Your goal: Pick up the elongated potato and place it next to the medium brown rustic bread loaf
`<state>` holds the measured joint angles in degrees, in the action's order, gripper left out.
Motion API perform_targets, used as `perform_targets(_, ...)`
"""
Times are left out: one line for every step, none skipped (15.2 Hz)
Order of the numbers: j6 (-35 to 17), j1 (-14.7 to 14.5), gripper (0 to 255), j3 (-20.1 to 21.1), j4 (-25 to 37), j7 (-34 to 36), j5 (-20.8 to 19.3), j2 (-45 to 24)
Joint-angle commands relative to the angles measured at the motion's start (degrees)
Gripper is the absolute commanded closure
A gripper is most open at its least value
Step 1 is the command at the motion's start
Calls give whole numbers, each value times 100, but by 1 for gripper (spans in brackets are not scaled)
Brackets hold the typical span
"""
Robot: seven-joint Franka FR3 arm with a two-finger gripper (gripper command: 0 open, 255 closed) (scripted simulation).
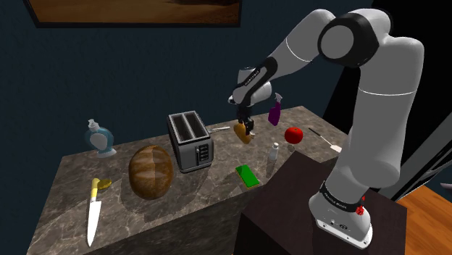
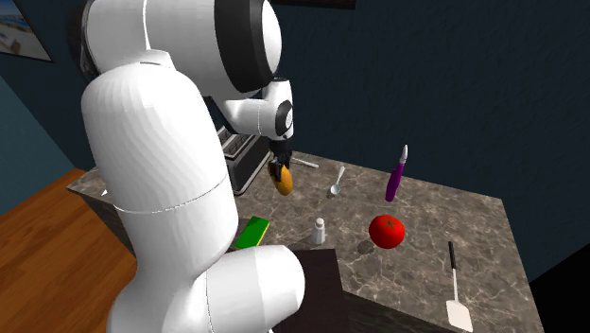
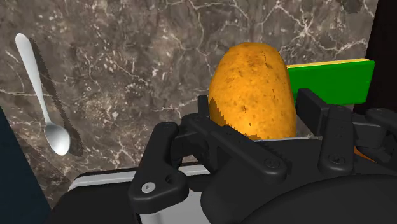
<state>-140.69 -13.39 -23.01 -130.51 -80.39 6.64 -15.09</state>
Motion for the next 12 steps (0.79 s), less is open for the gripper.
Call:
perform_targets(6,-206,255,106,20,324,-4,-11)
perform_targets(11,-302,255,153,24,470,-10,-9)
perform_targets(19,-396,255,200,36,614,-13,-11)
perform_targets(29,-489,255,249,54,757,-16,-18)
perform_targets(42,-580,255,299,78,899,-16,-29)
perform_targets(56,-670,255,348,110,1039,-15,-45)
perform_targets(73,-759,255,398,148,1176,-13,-66)
perform_targets(92,-847,255,447,193,1312,-9,-91)
perform_targets(113,-934,255,496,244,1446,-4,-121)
perform_targets(136,-1018,255,546,303,1579,2,-155)
perform_targets(162,-1102,255,594,367,1710,8,-193)
perform_targets(190,-1184,255,643,439,1839,15,-235)
